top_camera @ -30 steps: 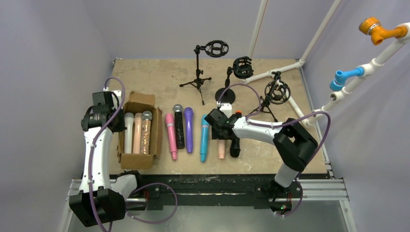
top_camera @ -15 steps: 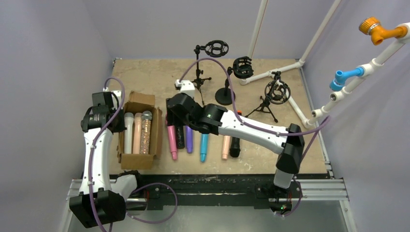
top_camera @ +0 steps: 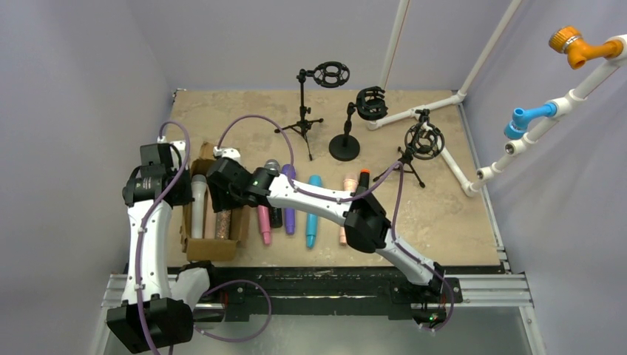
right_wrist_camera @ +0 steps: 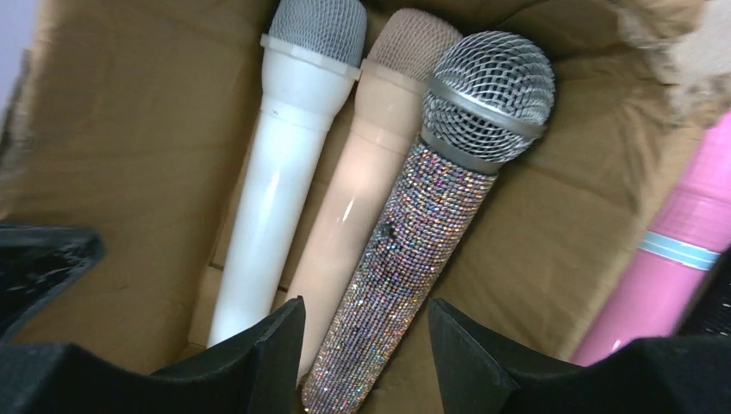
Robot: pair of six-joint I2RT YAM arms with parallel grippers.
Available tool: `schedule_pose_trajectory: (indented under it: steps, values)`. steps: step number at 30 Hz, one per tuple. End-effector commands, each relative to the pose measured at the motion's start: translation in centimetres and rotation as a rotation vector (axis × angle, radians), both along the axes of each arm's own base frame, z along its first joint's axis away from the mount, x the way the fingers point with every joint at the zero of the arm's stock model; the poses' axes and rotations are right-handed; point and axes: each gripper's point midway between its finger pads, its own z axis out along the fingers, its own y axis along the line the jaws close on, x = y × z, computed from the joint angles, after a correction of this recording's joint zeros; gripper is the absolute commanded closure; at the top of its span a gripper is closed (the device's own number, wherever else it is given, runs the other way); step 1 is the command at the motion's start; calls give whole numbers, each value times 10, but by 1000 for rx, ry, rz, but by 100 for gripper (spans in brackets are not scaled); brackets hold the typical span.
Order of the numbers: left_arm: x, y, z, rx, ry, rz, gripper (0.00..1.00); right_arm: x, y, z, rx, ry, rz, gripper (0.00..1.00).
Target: Attach the microphones to the stand
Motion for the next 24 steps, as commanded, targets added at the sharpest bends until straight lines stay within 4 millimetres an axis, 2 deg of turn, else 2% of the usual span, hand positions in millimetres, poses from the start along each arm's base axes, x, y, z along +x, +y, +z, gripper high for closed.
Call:
schedule_pose_trajectory:
  steps: [1, 6, 14, 19, 24]
  values:
    - [13, -4, 23, -13, -113, 2, 100, -3, 10, 28, 80, 41, 25, 42]
    - [14, -9, 26, -34, -117, 16, 100, 0, -2, -8, -17, 78, 1, 42]
    - [17, -24, 39, -58, -174, -29, 100, 4, -12, -50, -108, 90, -36, 34]
    - [15, -30, 39, -72, -168, -72, 100, 14, -4, -51, -78, 64, -70, 34]
    - [14, -32, 34, -78, -157, -95, 100, 25, 8, -38, 23, 25, -109, 40]
